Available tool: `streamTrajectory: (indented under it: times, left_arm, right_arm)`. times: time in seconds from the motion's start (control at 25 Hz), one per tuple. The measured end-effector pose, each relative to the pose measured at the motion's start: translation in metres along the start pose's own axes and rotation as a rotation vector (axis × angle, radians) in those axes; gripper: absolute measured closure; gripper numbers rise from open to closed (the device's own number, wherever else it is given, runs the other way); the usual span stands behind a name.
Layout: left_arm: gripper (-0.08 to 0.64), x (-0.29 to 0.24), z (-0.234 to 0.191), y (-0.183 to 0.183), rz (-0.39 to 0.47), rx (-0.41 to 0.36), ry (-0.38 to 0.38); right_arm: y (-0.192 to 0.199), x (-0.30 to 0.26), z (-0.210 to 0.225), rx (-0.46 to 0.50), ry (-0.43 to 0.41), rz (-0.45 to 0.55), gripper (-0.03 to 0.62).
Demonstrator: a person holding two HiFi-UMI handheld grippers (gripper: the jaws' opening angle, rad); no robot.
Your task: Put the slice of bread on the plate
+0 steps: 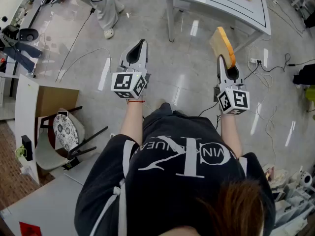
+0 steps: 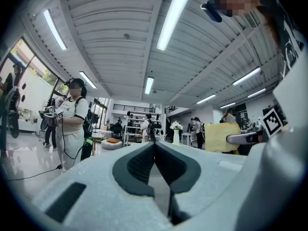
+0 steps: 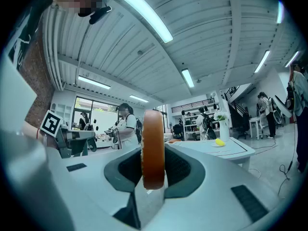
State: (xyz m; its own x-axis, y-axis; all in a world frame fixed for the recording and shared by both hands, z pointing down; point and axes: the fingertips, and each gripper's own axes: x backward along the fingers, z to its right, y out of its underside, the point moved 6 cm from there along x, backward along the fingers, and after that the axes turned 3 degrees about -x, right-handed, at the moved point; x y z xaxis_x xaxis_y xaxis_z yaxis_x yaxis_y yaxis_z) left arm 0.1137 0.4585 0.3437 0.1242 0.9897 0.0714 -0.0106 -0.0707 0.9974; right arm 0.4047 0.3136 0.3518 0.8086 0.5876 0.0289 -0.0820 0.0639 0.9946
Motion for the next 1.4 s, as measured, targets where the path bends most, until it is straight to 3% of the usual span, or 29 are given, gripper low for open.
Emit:
streamTrajectory:
  times: [0.52,0.84,1.12,1.4]
  left_arm:
    - [0.549,-0.01,0.022,0.006,-0.005,0.013,-0.002]
    - [0.549,-0.032,0.012,0.009,-0.006,0.012,-0.001]
    - [0.549,-0.099,-0.004,0.02,-0.025,0.01,0.071]
    - [0.549,-0.178,-0.052,0.021,-0.049,0.017,0.116]
  right_arm:
    - [0.0,0.009,0.028,-0.025,0.018,0.009,0.497]
    - [0.003,-0.009,0.036,-0.02,0.01,0.007,0.495]
    - [0.011,-0.056,0.062,-0.043,0.054,0.004,0.495]
    - [0.012,-0.13,0.079,-0.064,0.099,-0.011,0.495]
